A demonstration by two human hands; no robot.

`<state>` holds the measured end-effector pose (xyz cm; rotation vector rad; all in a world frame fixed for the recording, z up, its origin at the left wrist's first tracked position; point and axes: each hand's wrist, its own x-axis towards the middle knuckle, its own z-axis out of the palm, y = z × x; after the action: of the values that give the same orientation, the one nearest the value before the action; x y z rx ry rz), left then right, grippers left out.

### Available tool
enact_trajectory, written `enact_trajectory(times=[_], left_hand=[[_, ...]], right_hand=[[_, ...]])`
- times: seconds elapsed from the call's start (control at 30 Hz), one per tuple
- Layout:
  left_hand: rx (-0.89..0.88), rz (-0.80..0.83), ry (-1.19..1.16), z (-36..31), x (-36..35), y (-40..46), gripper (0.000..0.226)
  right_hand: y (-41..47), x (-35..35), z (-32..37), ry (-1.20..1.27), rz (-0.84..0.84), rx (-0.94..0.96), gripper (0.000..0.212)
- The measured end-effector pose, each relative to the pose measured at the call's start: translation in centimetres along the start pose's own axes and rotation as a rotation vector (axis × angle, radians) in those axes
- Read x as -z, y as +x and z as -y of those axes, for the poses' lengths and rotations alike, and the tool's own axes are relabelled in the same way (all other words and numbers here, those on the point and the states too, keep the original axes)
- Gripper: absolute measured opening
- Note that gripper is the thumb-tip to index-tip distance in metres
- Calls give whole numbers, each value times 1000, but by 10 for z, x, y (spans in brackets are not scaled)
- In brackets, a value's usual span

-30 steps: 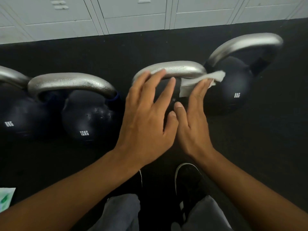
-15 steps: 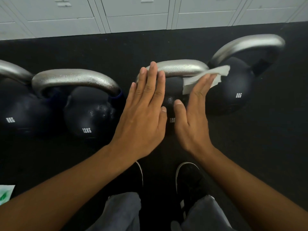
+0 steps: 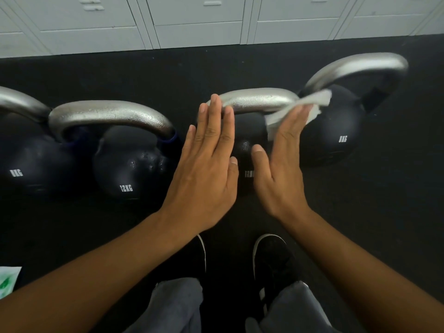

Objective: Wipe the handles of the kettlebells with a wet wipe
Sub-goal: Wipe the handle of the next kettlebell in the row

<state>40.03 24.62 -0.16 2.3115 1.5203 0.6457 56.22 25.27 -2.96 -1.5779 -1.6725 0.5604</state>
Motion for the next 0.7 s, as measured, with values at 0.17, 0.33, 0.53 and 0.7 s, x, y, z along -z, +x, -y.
enact_trajectory(times=[0.17,0.33,0.53,0.7], left_hand=[[24,11,-2,0,0,-1,75],[40,9,3,2,-2,-3,76],[61,18,-53,0,-3,-3,74],[70,16,-61,-2,-2,-2,74]], right_hand=[[4,-5,-5,-191,-48,176,78],[-1,-8,-8,-10,-51,-94,86],[5,-4,-4,-240,-57,161,80],[0,-5,-9,-64,-53,29,83]])
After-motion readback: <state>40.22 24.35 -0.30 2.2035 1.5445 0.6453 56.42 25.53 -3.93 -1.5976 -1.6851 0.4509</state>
